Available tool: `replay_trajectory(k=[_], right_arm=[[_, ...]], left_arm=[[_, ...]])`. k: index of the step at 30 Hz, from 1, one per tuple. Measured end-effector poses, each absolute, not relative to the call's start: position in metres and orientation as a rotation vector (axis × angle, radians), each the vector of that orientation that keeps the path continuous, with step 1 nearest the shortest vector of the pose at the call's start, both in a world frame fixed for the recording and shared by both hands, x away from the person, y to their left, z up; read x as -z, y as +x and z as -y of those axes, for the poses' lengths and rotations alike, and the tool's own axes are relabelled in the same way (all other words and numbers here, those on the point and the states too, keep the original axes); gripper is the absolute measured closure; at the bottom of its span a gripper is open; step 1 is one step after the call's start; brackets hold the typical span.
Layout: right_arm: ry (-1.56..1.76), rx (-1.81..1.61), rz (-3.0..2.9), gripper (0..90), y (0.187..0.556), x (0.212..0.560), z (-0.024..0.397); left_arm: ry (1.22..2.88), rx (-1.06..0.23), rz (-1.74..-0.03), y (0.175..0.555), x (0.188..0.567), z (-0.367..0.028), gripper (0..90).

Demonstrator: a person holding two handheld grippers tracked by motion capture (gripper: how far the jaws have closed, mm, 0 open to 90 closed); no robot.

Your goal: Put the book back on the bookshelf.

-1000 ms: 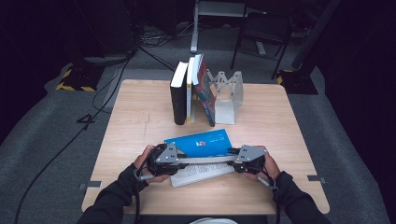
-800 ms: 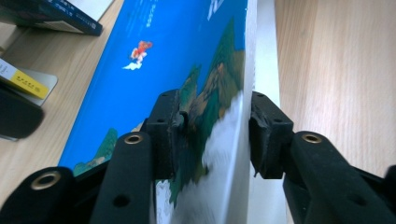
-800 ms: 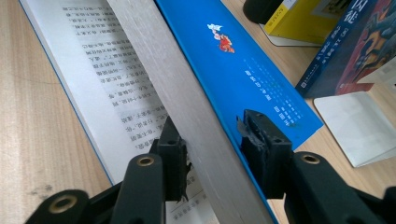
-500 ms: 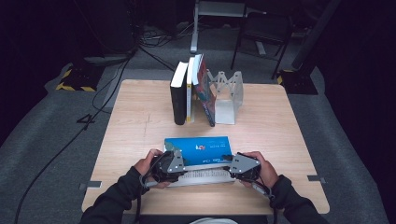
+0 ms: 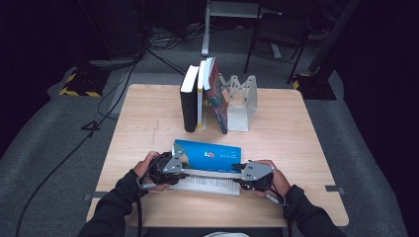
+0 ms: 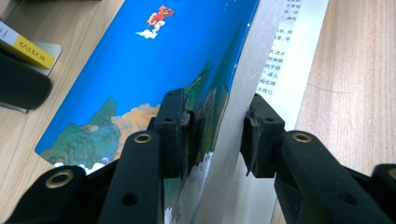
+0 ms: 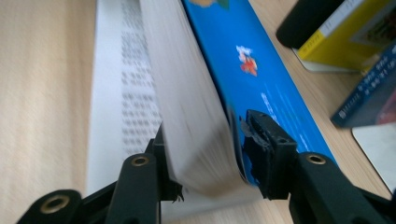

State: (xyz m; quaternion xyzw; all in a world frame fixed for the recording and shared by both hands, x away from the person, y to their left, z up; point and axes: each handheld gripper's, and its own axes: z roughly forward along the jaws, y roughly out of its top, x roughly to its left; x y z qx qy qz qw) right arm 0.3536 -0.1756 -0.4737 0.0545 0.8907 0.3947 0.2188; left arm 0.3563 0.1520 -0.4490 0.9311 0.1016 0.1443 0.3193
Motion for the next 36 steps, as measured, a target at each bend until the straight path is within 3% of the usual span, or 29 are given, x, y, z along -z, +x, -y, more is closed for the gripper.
replay_trajectory(k=[5,15,19,24,26,29,31,34,36], right_arm=[[0.198,-1.118,-2.466,63.8,0.355,0.472,0.178],[0.256,-1.162,-2.462,64.3,0.343,0.461,0.169],[0.265,-1.180,-2.468,64.3,0.337,0.455,0.162],[0.246,-1.249,-2.463,64.5,0.331,0.448,0.152],[0.261,-1.321,-2.477,59.8,0.335,0.450,0.153],[0.284,-1.320,-2.482,44.1,0.346,0.456,0.158],[0.306,-1.261,-2.502,41.0,0.355,0.463,0.162],[0.349,-1.225,-2.520,45.2,0.364,0.476,0.165],[0.322,-1.256,-2.510,56.0,0.364,0.477,0.166]], left_arm=[[2.438,-0.372,-0.308,0.357,0.447,-0.152,60.9],[2.419,-0.453,-0.369,0.333,0.443,-0.114,53.1],[2.444,-0.523,-0.403,0.330,0.448,-0.109,58.7],[2.415,-0.444,-0.355,0.338,0.449,-0.128,62.6],[2.410,-0.417,-0.347,0.341,0.451,-0.131,63.4],[2.405,-0.416,-0.347,0.342,0.452,-0.133,63.5],[2.393,-0.410,-0.342,0.343,0.452,-0.136,63.5],[2.389,-0.408,-0.335,0.344,0.452,-0.137,63.4],[2.367,-0.407,-0.354,0.345,0.453,-0.138,63.6]])
